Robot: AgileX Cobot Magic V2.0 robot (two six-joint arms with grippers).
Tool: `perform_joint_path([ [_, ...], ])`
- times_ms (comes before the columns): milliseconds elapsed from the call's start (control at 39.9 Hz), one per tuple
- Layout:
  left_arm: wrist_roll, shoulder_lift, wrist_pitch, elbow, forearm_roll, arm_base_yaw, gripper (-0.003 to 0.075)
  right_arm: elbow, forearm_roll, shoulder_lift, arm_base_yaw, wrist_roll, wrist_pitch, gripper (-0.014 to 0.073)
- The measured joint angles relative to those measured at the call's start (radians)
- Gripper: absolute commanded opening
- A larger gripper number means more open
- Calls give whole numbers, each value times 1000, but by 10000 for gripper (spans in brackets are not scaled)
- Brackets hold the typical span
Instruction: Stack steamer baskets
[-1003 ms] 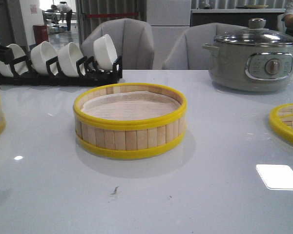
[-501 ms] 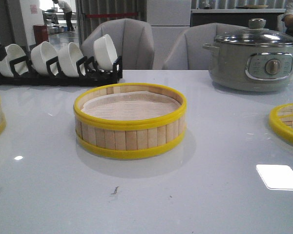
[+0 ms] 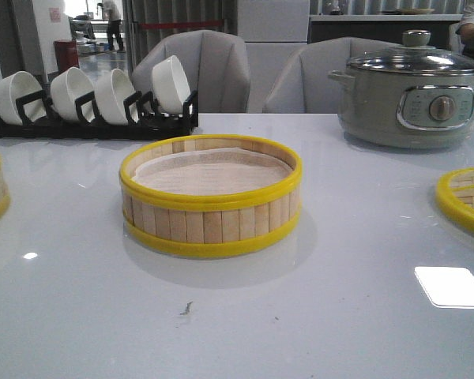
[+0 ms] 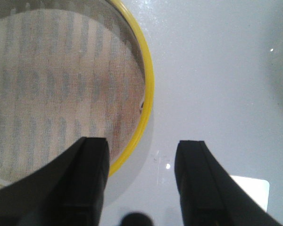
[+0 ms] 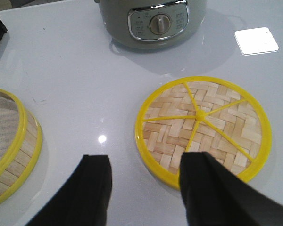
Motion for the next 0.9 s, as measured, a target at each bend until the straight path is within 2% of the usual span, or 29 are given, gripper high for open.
perform_joint_path([
  [426, -4, -333, -213, 402, -29, 0, 380, 0, 0, 0, 0, 0, 0, 444],
  [677, -8, -367, -275, 431, -28, 0, 380, 0, 0, 0, 0, 0, 0, 444],
  [902, -8, -303, -293, 431, -34, 0, 379, 0, 0, 0, 0, 0, 0, 444],
])
